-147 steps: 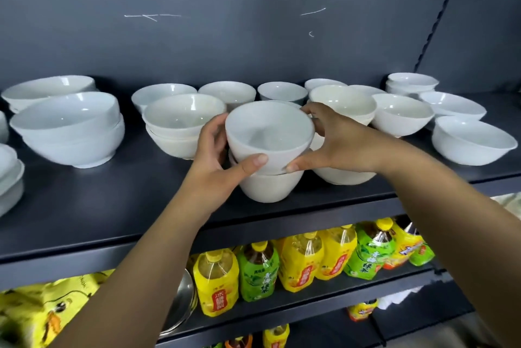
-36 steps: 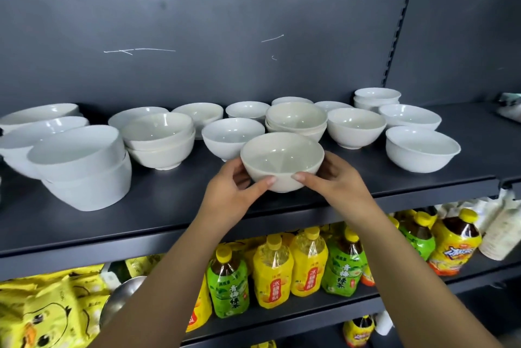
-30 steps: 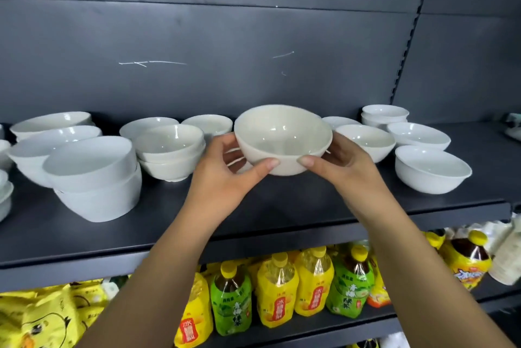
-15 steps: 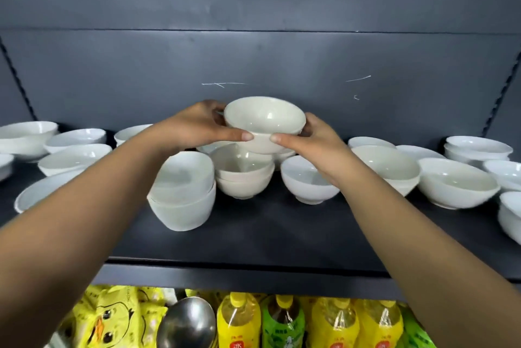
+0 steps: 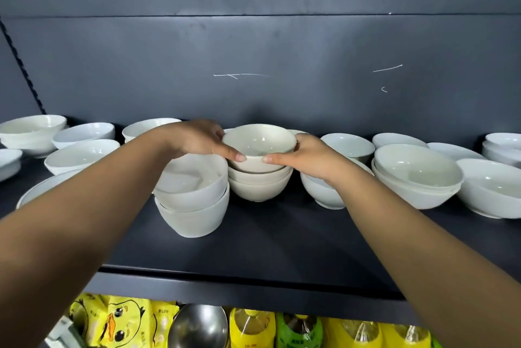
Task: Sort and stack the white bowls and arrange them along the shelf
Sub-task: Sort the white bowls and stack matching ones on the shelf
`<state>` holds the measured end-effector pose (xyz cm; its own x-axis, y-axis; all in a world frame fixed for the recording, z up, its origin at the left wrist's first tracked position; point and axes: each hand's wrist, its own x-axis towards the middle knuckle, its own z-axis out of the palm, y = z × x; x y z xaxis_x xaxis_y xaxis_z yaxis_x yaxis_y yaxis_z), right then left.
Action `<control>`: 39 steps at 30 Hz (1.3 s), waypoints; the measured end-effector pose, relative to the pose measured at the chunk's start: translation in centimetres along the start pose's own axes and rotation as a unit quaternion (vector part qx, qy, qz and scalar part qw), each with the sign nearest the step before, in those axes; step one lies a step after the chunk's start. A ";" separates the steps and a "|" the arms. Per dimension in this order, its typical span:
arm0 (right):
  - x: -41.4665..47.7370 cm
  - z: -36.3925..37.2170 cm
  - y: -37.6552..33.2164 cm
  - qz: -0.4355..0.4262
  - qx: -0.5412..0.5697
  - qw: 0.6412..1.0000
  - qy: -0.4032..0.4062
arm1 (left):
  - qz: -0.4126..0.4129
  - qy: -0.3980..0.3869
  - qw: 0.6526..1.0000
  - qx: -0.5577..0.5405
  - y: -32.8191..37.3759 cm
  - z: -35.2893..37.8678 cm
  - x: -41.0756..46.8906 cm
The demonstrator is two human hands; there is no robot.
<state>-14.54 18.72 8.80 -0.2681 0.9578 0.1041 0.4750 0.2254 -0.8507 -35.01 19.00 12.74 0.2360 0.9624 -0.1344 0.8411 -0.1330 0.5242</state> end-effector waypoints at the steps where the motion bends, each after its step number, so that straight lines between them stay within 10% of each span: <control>1: 0.1 0.2 0.1 -0.001 -0.014 1.000 -0.001 | -0.003 -0.004 1.000 0.007 -0.1 0.0 0.1; 13: -0.5 0.7 0.2 0.031 -0.080 0.996 0.014 | -0.020 -0.025 0.999 0.039 -0.6 0.3 0.5; 22: -6.9 -3.3 2.8 0.008 -0.098 0.982 0.162 | 0.147 0.277 0.930 -0.191 4.6 5.8 -3.4; 32: -10.6 -4.4 6.8 0.009 -0.199 0.970 0.137 | 0.223 0.137 0.964 -0.041 6.5 19.1 -4.0; 39: -11.9 -4.7 7.5 0.000 -0.200 0.965 0.169 | 0.157 0.210 0.959 -0.103 6.9 19.1 -3.1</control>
<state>-3.84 9.85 3.62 -0.0103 0.9461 0.3236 0.7789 0.2106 -0.5908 -20.60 10.60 0.72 0.2092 0.8986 0.3858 0.6363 -0.4246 0.6440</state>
